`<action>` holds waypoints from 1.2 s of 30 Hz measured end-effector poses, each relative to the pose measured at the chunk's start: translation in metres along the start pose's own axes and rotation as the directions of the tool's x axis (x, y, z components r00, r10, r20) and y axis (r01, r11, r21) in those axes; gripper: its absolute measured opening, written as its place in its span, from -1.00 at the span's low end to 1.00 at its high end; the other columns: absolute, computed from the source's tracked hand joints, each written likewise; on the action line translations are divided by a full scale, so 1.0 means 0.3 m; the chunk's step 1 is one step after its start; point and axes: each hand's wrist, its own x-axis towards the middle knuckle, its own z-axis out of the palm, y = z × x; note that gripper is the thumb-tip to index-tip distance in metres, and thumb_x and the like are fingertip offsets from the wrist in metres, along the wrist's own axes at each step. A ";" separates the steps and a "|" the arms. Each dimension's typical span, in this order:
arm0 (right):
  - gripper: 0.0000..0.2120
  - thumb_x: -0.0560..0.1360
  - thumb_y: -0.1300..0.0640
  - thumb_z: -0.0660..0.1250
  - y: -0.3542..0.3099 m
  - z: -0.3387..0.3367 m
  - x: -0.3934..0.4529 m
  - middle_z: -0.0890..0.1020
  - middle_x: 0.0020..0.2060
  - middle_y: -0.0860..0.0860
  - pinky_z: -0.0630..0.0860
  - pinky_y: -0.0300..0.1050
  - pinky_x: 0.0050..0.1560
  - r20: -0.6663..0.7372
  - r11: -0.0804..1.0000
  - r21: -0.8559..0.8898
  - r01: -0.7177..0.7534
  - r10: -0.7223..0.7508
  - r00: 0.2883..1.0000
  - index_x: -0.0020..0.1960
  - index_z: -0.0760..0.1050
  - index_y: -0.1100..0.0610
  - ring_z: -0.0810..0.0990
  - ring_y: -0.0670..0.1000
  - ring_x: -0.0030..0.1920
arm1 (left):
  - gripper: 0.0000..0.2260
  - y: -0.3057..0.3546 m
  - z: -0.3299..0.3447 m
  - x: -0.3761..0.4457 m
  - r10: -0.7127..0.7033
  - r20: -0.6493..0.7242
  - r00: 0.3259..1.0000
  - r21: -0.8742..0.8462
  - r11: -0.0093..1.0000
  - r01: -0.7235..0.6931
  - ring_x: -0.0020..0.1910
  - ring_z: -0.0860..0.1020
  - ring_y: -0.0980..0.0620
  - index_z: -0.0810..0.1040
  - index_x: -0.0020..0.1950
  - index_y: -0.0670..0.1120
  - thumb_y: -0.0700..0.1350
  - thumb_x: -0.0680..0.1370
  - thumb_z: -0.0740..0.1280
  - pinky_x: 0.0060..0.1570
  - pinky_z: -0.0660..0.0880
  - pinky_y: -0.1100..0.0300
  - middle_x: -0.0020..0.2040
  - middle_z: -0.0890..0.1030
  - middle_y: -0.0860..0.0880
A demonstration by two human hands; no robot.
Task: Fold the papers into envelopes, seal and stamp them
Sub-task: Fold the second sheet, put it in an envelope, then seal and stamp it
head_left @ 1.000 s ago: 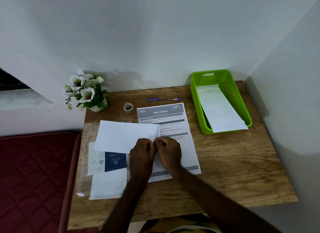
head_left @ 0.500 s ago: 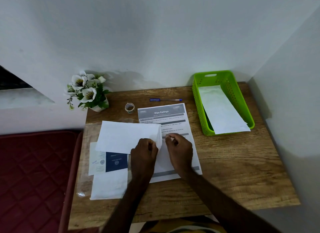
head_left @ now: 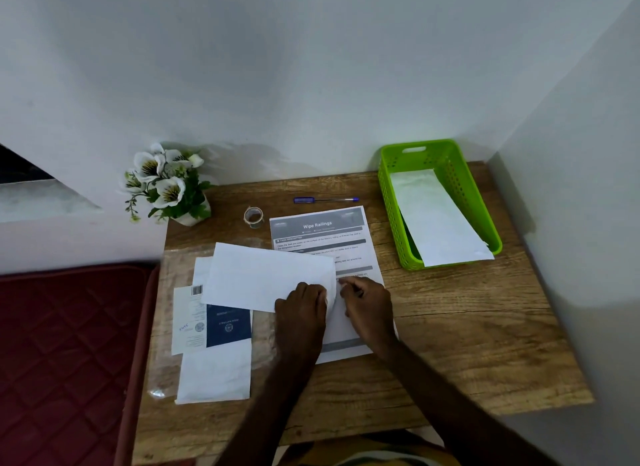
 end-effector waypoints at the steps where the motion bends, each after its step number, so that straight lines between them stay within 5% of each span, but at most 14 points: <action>1: -0.73 0.52 0.02 0.31 0.001 -0.002 -0.001 0.74 -0.07 -0.05 0.64 0.02 -0.02 0.004 0.999 -0.027 0.031 -0.030 1.000 0.10 0.72 0.03 0.69 0.01 -0.11 | -0.75 -0.004 0.002 -0.004 0.012 -0.010 1.000 -0.003 1.000 -0.012 -0.25 0.60 -0.10 0.61 -0.07 -0.06 -0.04 0.64 0.17 -0.20 0.49 -0.01 -0.16 0.62 -0.06; 4: -0.80 0.58 0.13 0.37 0.009 -0.002 -0.004 0.70 -0.05 -0.02 0.56 -0.14 -0.04 0.021 0.979 -0.139 0.152 -0.151 0.988 0.15 0.71 0.07 0.65 -0.02 -0.03 | -0.90 -0.017 0.001 -0.007 -0.017 -0.011 1.000 -0.040 0.999 0.016 -0.18 0.62 -0.09 0.66 -0.02 -0.07 -0.11 0.60 0.35 -0.12 0.46 0.08 -0.10 0.65 -0.07; 7: -0.74 0.59 0.03 0.31 0.018 0.005 -0.014 0.64 -0.10 -0.03 0.49 -0.21 -0.17 0.057 0.930 -0.261 0.260 -0.254 0.965 0.18 0.69 0.06 0.63 -0.03 -0.08 | -0.92 -0.022 -0.004 -0.005 -0.039 -0.002 0.999 -0.110 0.993 0.039 -0.16 0.61 -0.08 0.67 -0.03 -0.09 -0.11 0.59 0.40 -0.07 0.40 0.12 -0.10 0.64 -0.08; 10: -0.68 0.59 -0.04 0.22 0.026 0.003 -0.028 0.56 -0.09 -0.03 0.38 -0.25 -0.23 0.133 0.793 -0.437 0.425 -0.411 0.902 0.20 0.67 -0.01 0.58 -0.04 -0.12 | -0.89 -0.024 -0.012 -0.011 -0.030 -0.006 1.000 -0.154 0.988 0.029 -0.14 0.59 -0.04 0.65 -0.02 -0.07 -0.06 0.62 0.37 -0.06 0.44 0.08 -0.10 0.63 -0.04; 13: -0.68 0.55 -0.02 0.24 0.038 0.000 -0.026 0.59 0.07 0.04 0.52 -0.13 -0.27 0.184 0.646 -0.554 0.525 -0.520 0.834 0.21 0.65 0.00 0.58 0.07 0.00 | -0.82 -0.039 -0.005 -0.020 -0.005 0.013 1.000 -0.134 0.991 0.007 -0.04 0.59 -0.02 0.65 0.12 -0.04 0.00 0.62 0.35 0.00 0.42 0.14 0.01 0.64 -0.02; 18: -0.57 0.54 0.09 0.13 0.070 -0.003 -0.022 0.54 0.40 0.09 0.56 0.20 0.21 0.299 0.421 -0.644 0.640 -0.631 0.716 0.30 0.61 0.12 0.49 0.25 0.39 | -0.81 -0.068 0.017 -0.053 0.233 -0.056 0.971 0.056 0.972 -0.230 0.02 0.63 -0.13 0.68 0.14 -0.12 -0.13 0.55 0.44 0.00 0.54 0.04 0.13 0.66 -0.13; 25: -0.56 0.61 0.07 0.12 0.078 -0.018 -0.009 0.49 0.46 0.04 0.30 0.41 0.43 0.360 0.377 -0.638 0.671 -0.624 0.693 0.39 0.55 0.17 0.24 0.23 0.58 | -0.56 -0.083 0.023 -0.085 0.387 -0.002 0.922 0.148 0.912 -0.383 0.24 0.55 -0.19 0.61 0.34 -0.16 -0.13 0.48 0.53 0.19 0.53 -0.07 0.33 0.60 -0.18; 33: -0.51 0.60 0.03 0.12 0.045 -0.023 0.050 0.43 0.51 0.06 0.26 0.41 0.44 0.425 0.359 -0.675 0.645 -0.525 0.737 0.48 0.45 0.16 0.23 0.24 0.58 | -0.58 -0.080 0.041 -0.107 0.419 0.012 0.908 0.210 0.887 -0.412 0.25 0.56 -0.26 0.64 0.29 -0.23 -0.22 0.44 0.55 0.17 0.56 -0.22 0.36 0.60 -0.15; 36: -0.46 0.60 -0.03 0.09 0.039 -0.014 0.065 0.39 0.53 0.07 0.27 0.41 0.44 0.435 0.379 -0.684 0.623 -0.474 0.766 0.51 0.40 0.16 0.25 0.24 0.57 | -0.74 -0.077 0.041 -0.110 0.442 -0.031 0.896 0.257 0.870 -0.420 0.24 0.57 -0.27 0.69 0.21 -0.19 -0.18 0.54 0.41 0.19 0.53 -0.25 0.33 0.62 -0.12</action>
